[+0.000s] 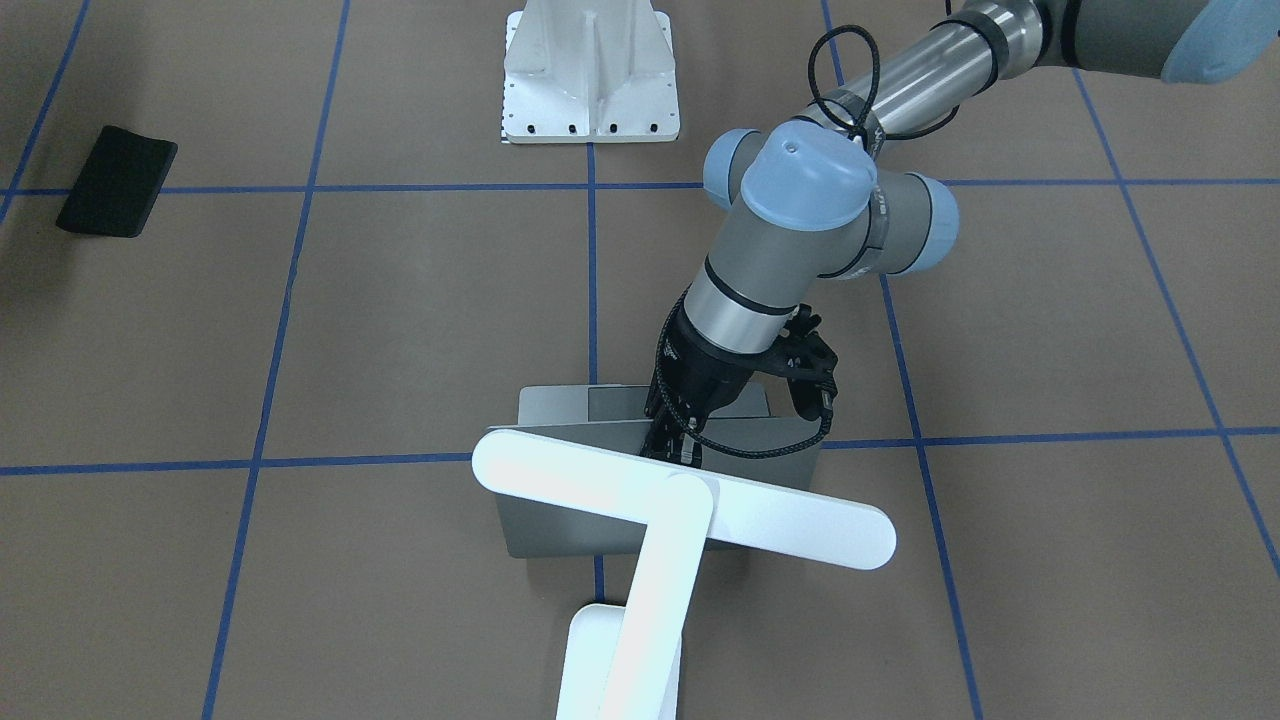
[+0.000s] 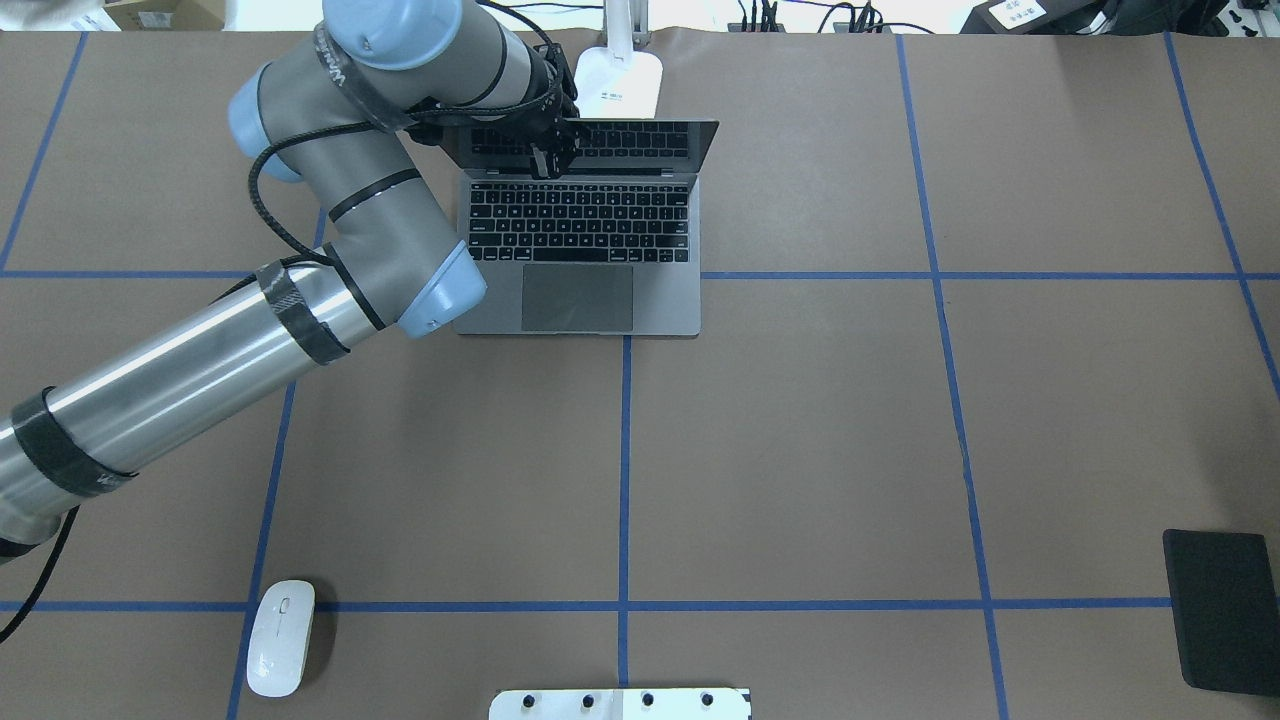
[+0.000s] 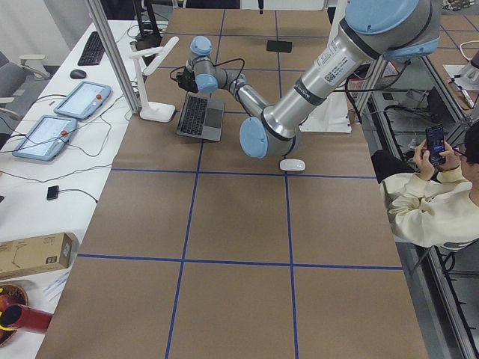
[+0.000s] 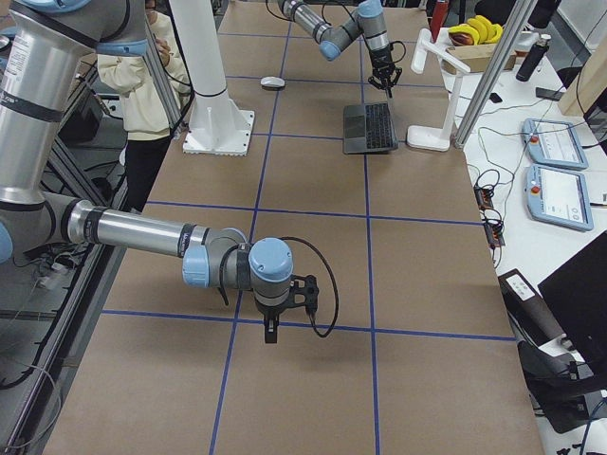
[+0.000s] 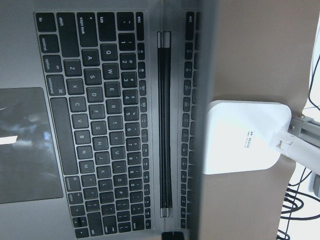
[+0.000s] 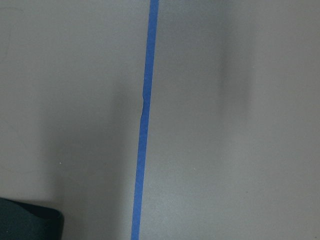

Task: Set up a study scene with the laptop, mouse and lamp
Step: 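Lower the laptop in front of the lamp and open the left gripper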

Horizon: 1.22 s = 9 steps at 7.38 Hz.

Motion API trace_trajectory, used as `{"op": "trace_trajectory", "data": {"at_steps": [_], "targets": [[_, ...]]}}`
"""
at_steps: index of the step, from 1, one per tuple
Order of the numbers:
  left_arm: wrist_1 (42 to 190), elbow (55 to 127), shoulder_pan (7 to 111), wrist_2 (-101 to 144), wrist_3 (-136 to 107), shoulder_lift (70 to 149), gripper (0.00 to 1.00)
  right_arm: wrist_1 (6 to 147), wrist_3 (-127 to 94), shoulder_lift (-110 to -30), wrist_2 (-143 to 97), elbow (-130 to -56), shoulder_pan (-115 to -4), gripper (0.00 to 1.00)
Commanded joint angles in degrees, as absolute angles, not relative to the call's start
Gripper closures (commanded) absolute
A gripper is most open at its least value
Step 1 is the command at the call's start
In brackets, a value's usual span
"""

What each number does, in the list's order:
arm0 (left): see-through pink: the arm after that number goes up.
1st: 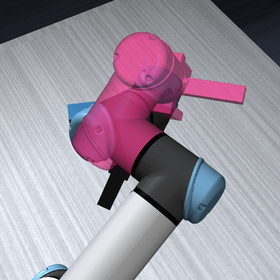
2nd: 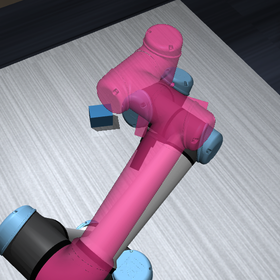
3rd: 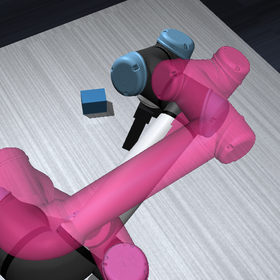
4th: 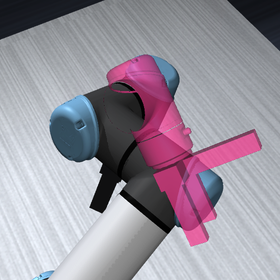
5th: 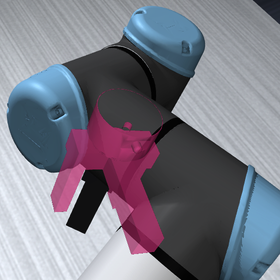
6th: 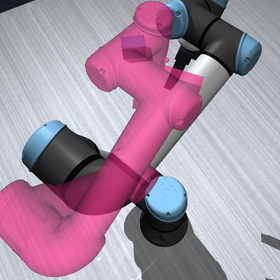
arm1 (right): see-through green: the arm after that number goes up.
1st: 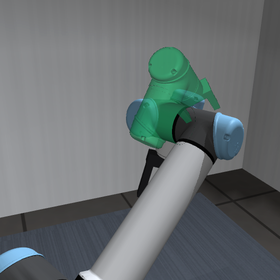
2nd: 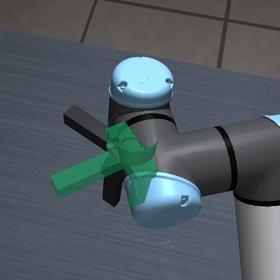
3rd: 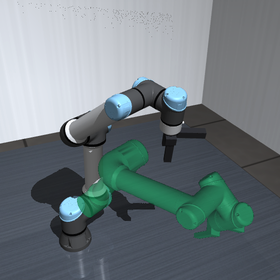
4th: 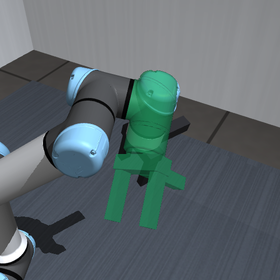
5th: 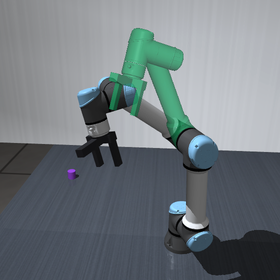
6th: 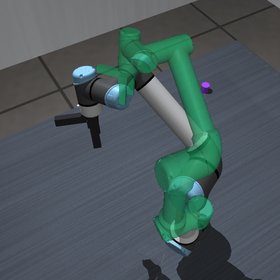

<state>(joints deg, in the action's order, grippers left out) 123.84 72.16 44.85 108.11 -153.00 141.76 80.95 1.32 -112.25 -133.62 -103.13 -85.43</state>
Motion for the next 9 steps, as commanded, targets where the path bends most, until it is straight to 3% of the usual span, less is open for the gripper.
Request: {"op": "trace_trajectory", "data": {"at_steps": [1, 3, 5, 9], "targets": [[129.5, 65.1, 44.0, 105.0, -152.9, 144.3, 1.0, 80.9, 1.3, -112.1, -133.7, -103.0, -85.4, 0.0], [129.6, 65.4, 44.0, 105.1, -152.1, 144.1, 1.0, 80.9, 1.3, -112.1, -133.6, -102.9, -85.4, 0.0], [129.3, 68.7, 44.4, 105.5, -148.5, 142.3, 0.0, 80.9, 1.3, -111.9, -133.2, -102.8, -85.4, 0.0], [127.8, 91.3, 50.6, 117.3, -139.1, 125.0, 0.0, 80.4, 0.1, -110.8, -133.8, -103.4, -85.5, 0.0]]}}
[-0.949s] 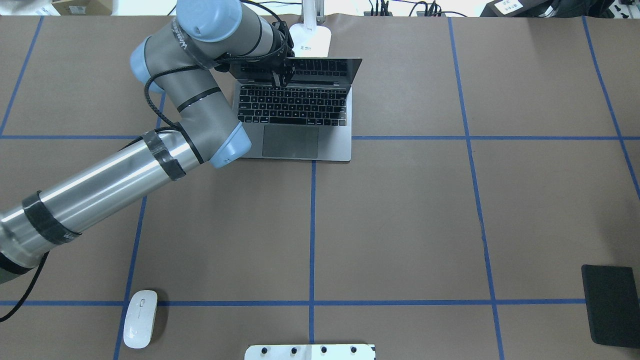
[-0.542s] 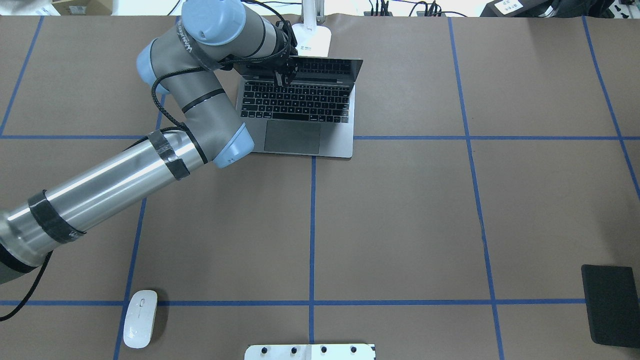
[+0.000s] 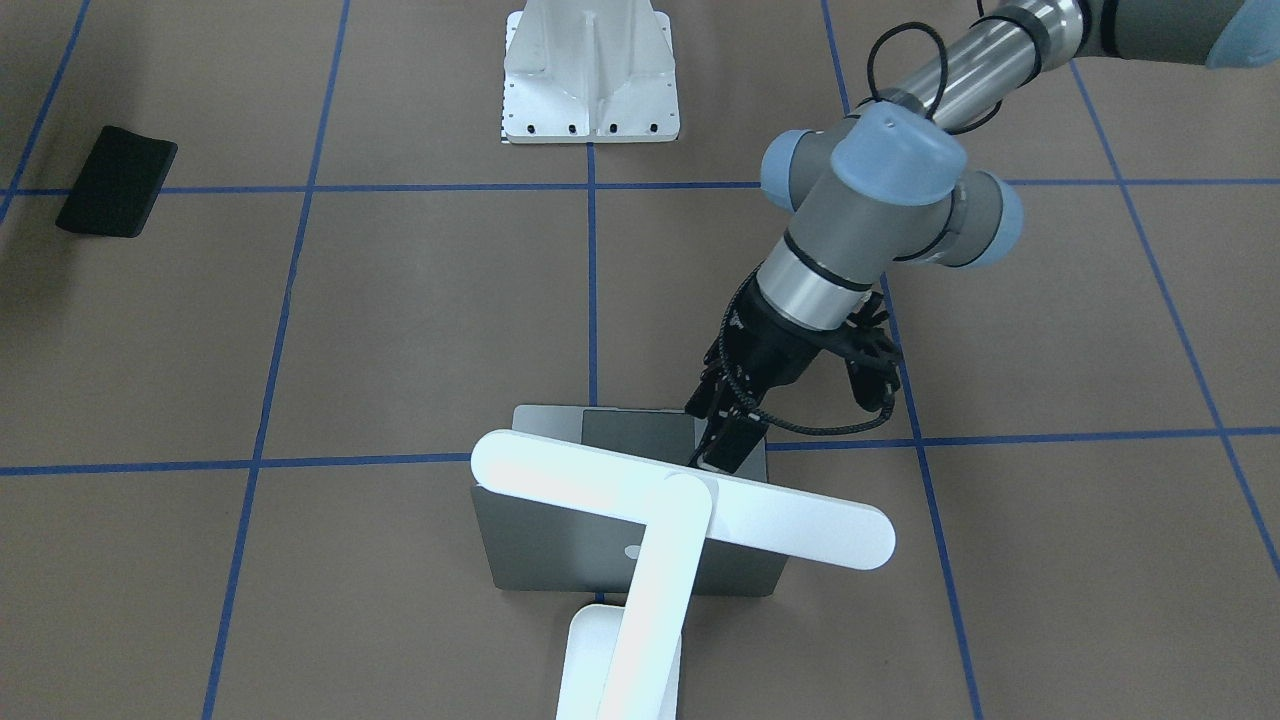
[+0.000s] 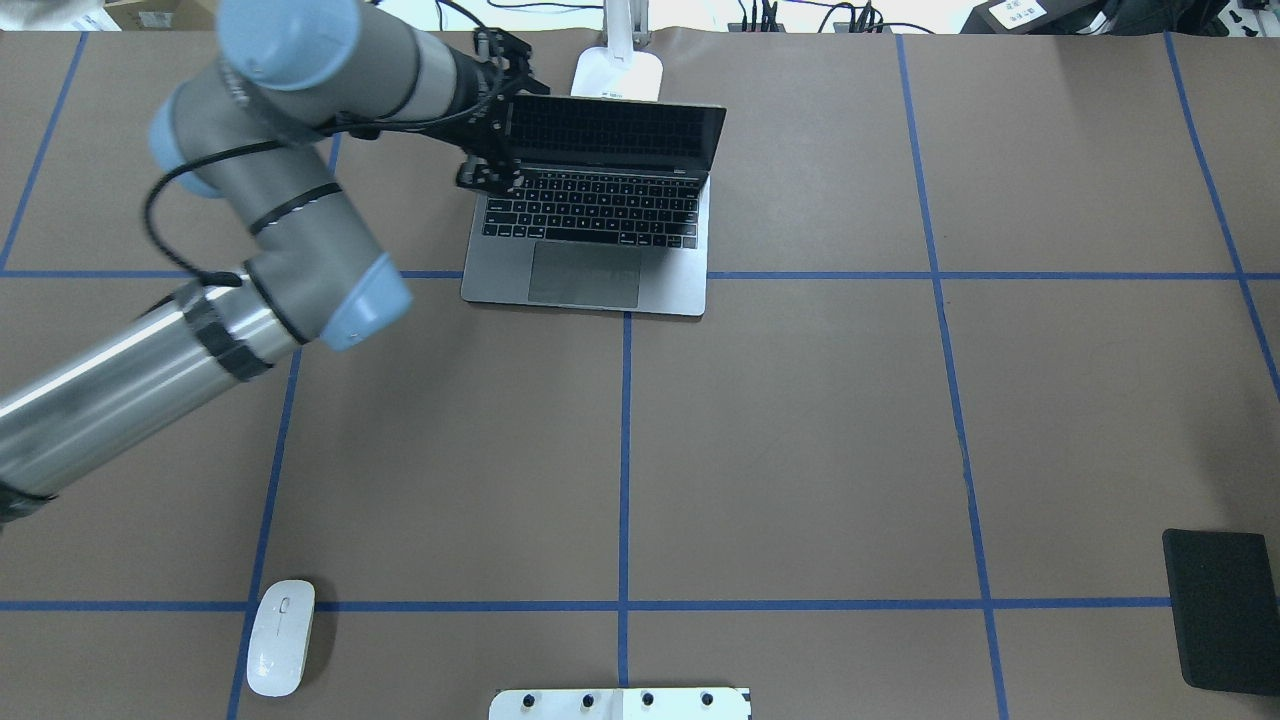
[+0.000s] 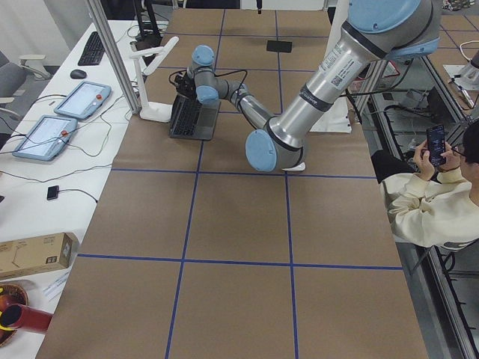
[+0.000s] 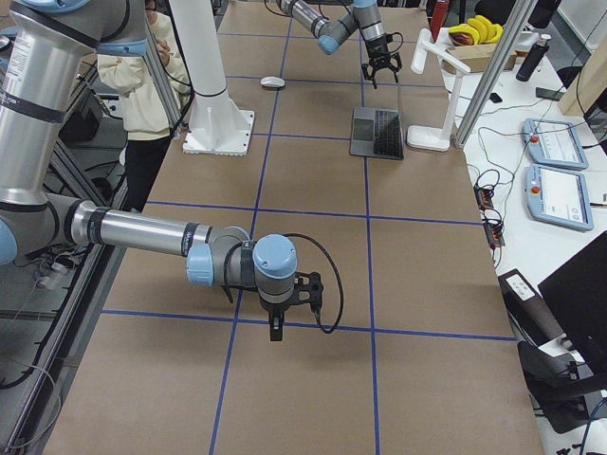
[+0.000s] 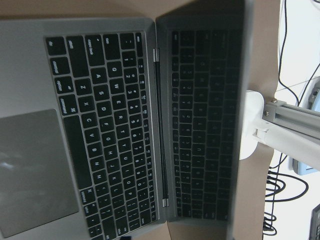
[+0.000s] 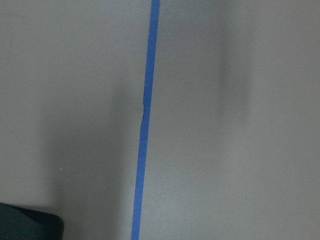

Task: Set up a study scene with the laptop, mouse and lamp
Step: 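Withdraw the left arm to the far corner while the right arm reaches down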

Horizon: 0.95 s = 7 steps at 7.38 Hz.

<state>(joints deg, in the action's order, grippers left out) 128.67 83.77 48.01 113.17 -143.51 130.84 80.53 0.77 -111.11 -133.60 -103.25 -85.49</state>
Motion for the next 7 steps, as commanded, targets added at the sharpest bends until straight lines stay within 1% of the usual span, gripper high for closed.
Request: {"op": "trace_trajectory", "data": {"at_steps": [1, 2, 3, 4, 5, 7], "targets": [[125.6, 95.5, 53.8, 122.1, -134.6, 122.2, 0.0, 80.4, -0.1, -110.8, -134.4, -102.9, -85.5, 0.0], [124.1, 98.5, 57.8, 127.0, -130.0, 119.7, 0.0, 80.8, -0.1, -110.9, -135.4, -102.7, -85.4, 0.0], [122.9, 99.5, 61.5, 131.4, -124.6, 118.7, 0.0, 81.0, -0.3, -110.8, -137.7, -101.1, -85.4, 0.0], [122.9, 100.6, 64.3, 135.7, -116.9, 115.4, 0.0, 81.1, -0.8, -110.0, -141.9, -96.9, -85.3, 0.0], [122.9, 101.4, 65.8, 138.6, -109.0, 113.1, 0.0, 80.9, -1.7, -110.0, -145.6, -93.1, -85.3, 0.0], [123.0, 102.7, 65.8, 140.0, -103.1, 111.5, 0.0, 80.9, -0.9, -110.1, -155.2, -88.9, -84.8, 0.0]]}}
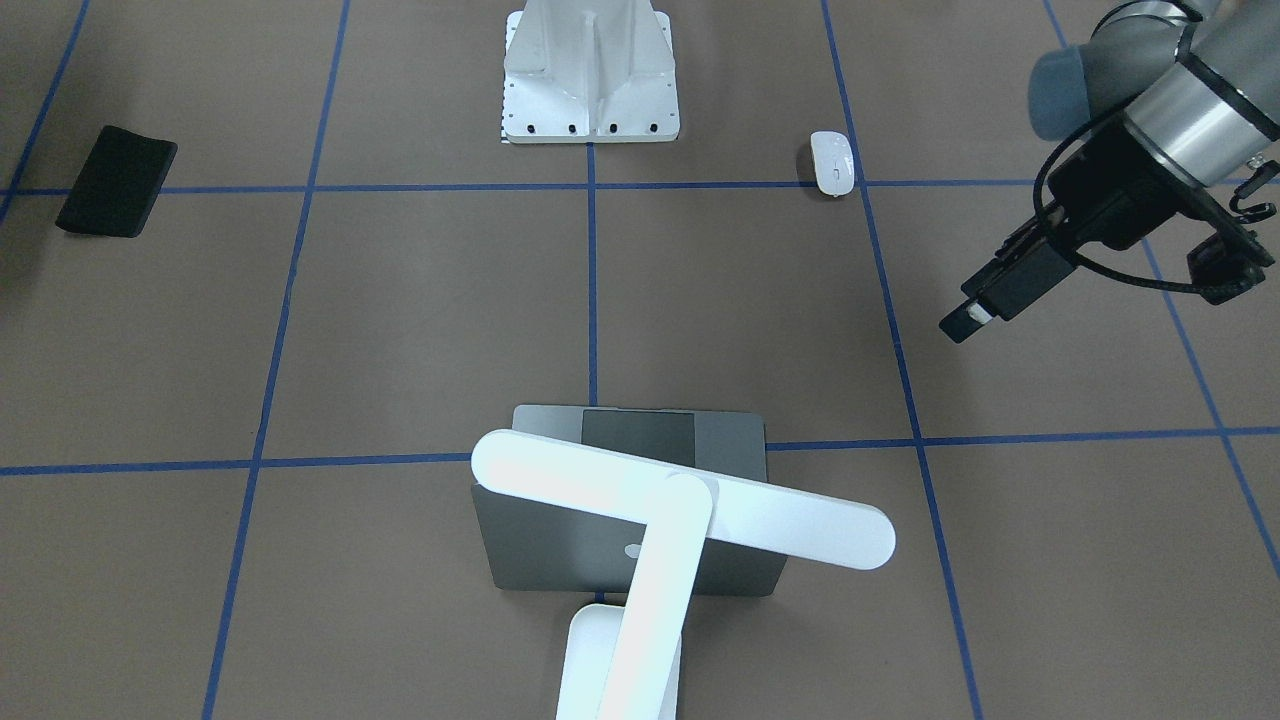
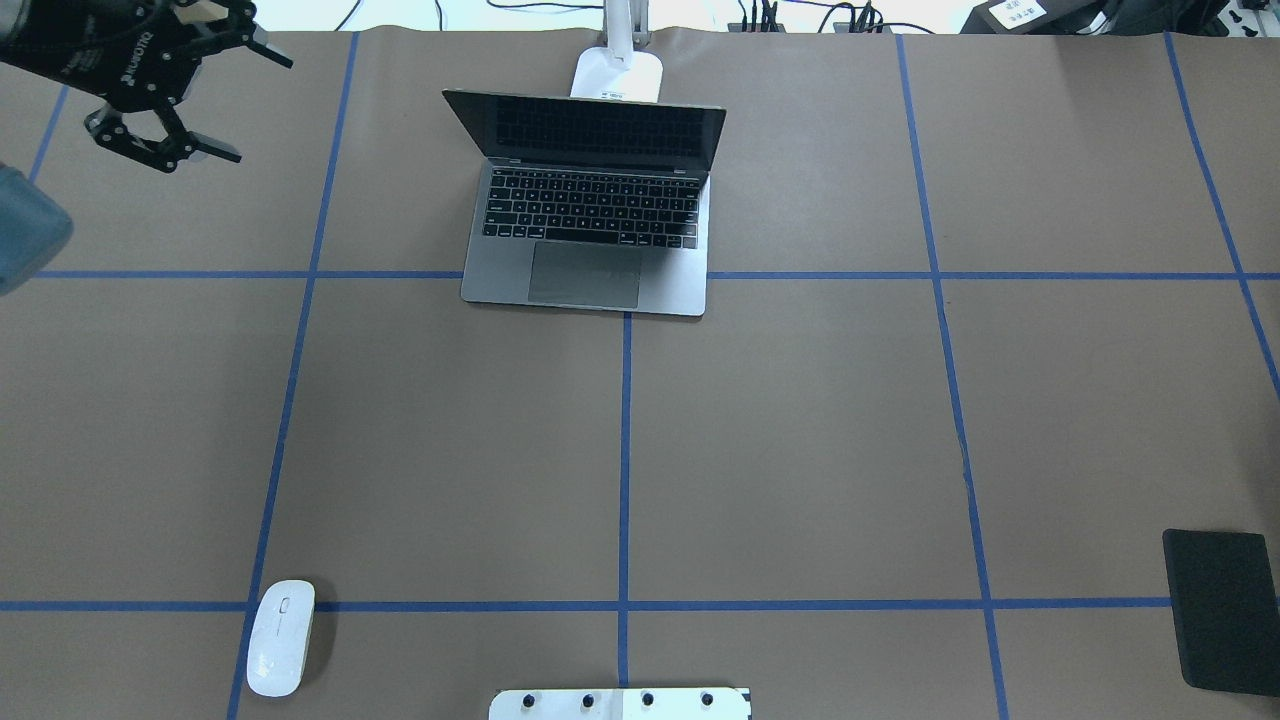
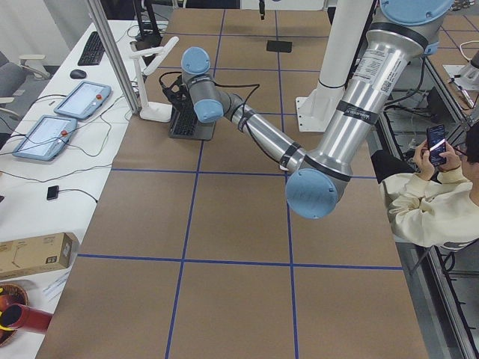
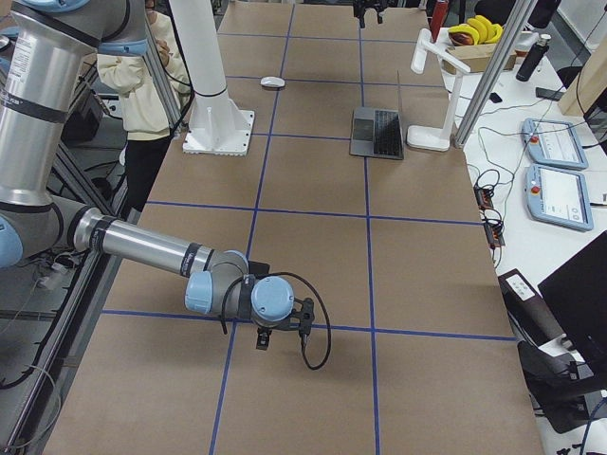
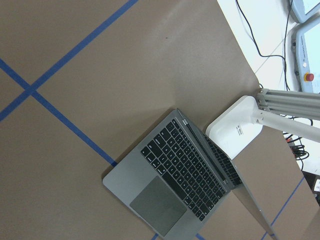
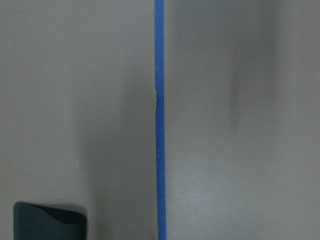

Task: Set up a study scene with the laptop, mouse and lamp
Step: 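Withdraw the left arm to the far corner while the right arm reaches down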

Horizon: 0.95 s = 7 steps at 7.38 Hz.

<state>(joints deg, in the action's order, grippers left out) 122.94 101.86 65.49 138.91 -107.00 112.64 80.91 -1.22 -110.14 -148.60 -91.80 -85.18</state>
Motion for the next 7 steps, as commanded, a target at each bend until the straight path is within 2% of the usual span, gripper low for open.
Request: {"op": "trace_trajectory", "data": {"at_steps": [1, 7], "targets": [[123.2, 103.9, 65.6, 140.0, -103.1, 111.6, 0.0, 80.8, -0.6, -110.3, -160.2, -88.3, -82.2, 0.0], [123.0, 108.0, 65.2, 139.9, -101.2, 111.6, 0.0, 80.9, -1.3, -110.0, -166.9, -87.2, -66.1, 0.0]]}}
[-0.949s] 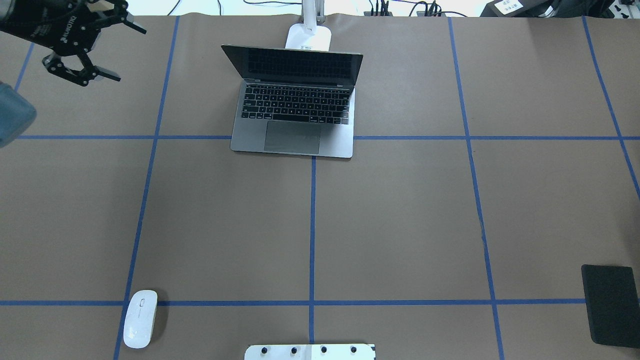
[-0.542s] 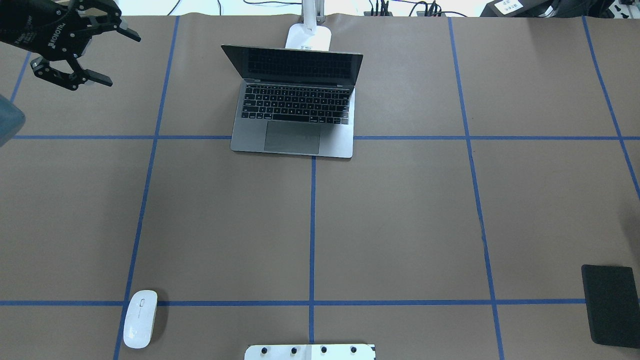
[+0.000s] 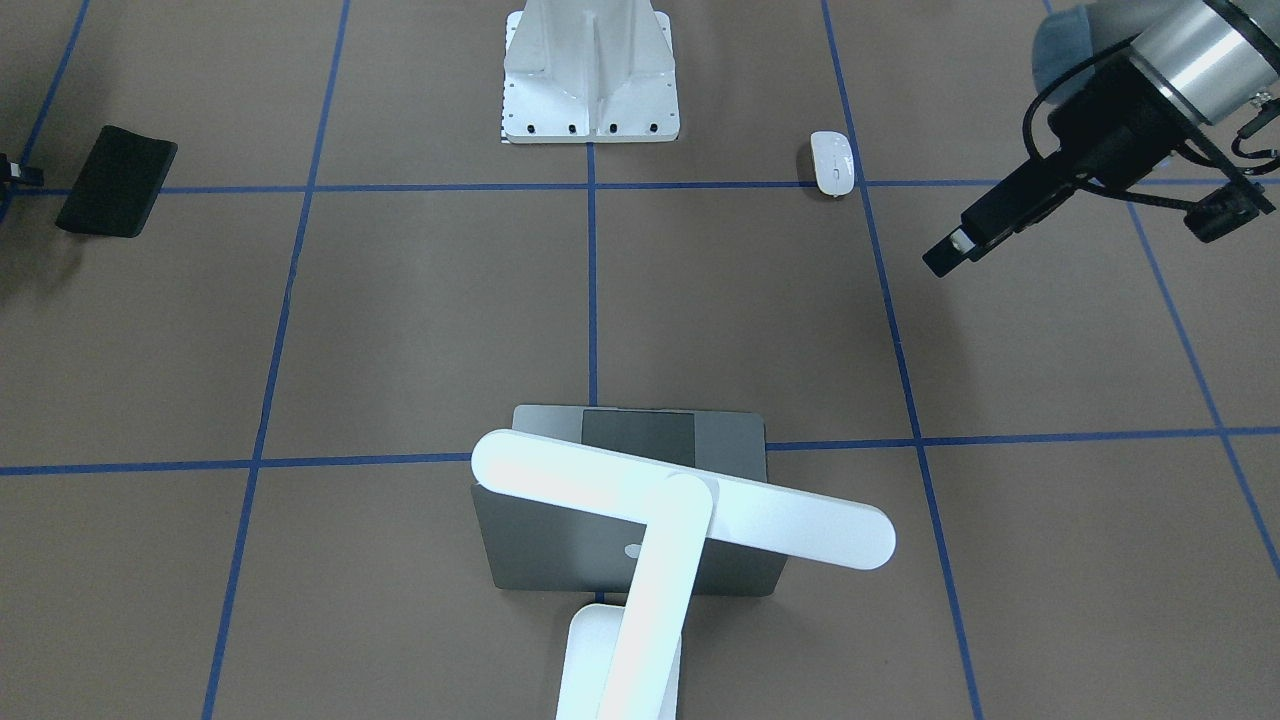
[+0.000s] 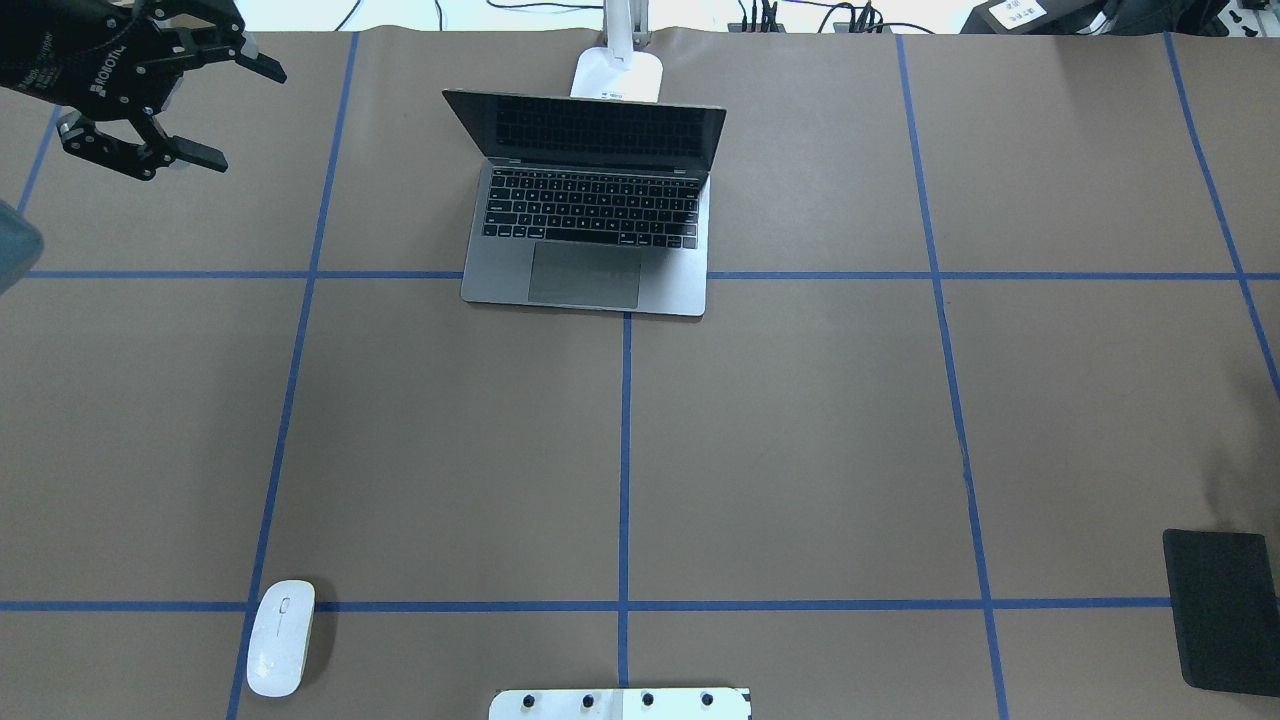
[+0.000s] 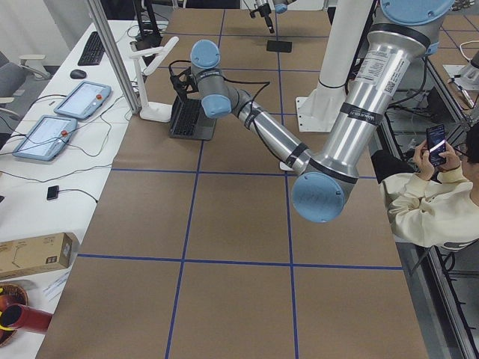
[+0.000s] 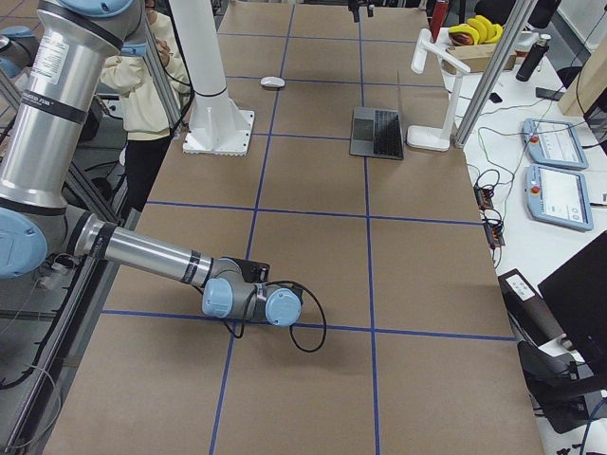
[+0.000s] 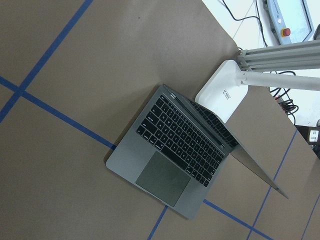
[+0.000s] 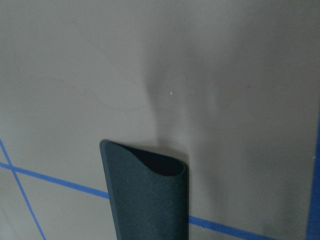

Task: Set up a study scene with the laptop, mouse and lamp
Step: 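Grasp the black mouse pad's edge with the right gripper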

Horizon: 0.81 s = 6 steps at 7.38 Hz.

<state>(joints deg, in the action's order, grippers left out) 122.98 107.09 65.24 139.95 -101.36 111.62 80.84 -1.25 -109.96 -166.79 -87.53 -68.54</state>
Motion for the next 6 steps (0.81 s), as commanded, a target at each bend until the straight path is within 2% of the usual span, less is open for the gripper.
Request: {"op": "trace_trajectory", "data": {"at_steps": [1, 6], "targets": [[123.0, 108.5, 65.0, 139.9, -101.1, 111.5, 0.0, 80.9, -1.3, -109.8, -166.9, -87.1, -65.0, 0.0], [123.0, 109.1, 64.8, 140.0, -99.6, 111.4, 0.0, 80.8, -4.7, -105.1, -165.4, -87.1, -57.8, 0.0]]}}
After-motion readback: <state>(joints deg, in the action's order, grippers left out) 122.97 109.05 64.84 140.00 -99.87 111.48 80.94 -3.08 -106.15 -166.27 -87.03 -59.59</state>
